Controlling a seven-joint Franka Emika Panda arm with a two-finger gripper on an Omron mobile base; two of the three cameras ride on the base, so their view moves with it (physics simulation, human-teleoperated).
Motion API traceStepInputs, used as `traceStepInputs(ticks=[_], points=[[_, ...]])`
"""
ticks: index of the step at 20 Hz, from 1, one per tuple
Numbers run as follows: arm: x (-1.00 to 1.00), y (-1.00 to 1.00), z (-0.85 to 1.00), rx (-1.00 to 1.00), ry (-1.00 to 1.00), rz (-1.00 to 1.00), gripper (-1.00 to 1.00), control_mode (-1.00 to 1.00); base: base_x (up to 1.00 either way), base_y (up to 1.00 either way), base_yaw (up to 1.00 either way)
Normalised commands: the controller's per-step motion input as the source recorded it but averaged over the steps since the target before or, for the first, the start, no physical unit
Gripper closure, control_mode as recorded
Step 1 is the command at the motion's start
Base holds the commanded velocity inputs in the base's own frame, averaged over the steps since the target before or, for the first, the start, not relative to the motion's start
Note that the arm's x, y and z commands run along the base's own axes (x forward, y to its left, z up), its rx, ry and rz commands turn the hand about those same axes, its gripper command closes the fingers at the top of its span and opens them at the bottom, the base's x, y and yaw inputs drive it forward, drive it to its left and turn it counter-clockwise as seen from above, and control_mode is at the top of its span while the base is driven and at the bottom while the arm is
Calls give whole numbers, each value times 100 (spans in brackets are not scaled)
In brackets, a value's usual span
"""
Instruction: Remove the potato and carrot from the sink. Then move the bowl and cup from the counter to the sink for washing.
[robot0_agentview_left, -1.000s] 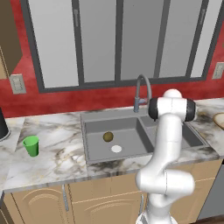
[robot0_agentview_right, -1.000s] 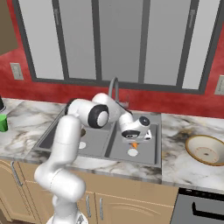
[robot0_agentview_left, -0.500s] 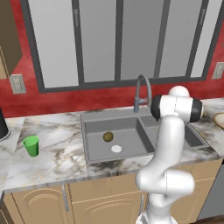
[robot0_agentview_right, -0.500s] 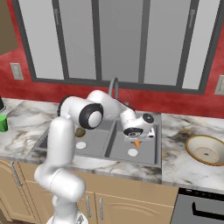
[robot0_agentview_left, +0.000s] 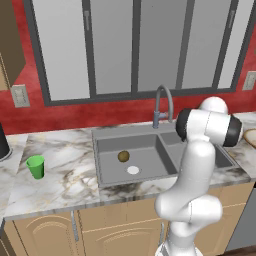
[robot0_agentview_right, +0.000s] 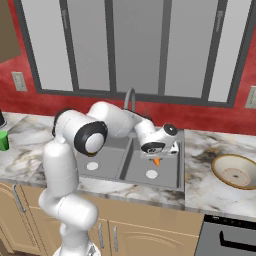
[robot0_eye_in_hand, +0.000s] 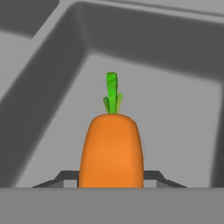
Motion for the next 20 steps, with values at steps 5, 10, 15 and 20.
traceStepInputs(ticks=[5, 10, 15, 20], points=[[-41, 2, 52, 0, 0, 0, 100, -100, 0, 0, 0], [-42, 10, 47, 0, 0, 0, 100, -100, 0, 0, 0], [-39, 23, 43, -4, 0, -5, 100, -100, 0, 0, 0], [-39, 25, 38, -7, 0, -7, 100, -100, 0, 0, 0]])
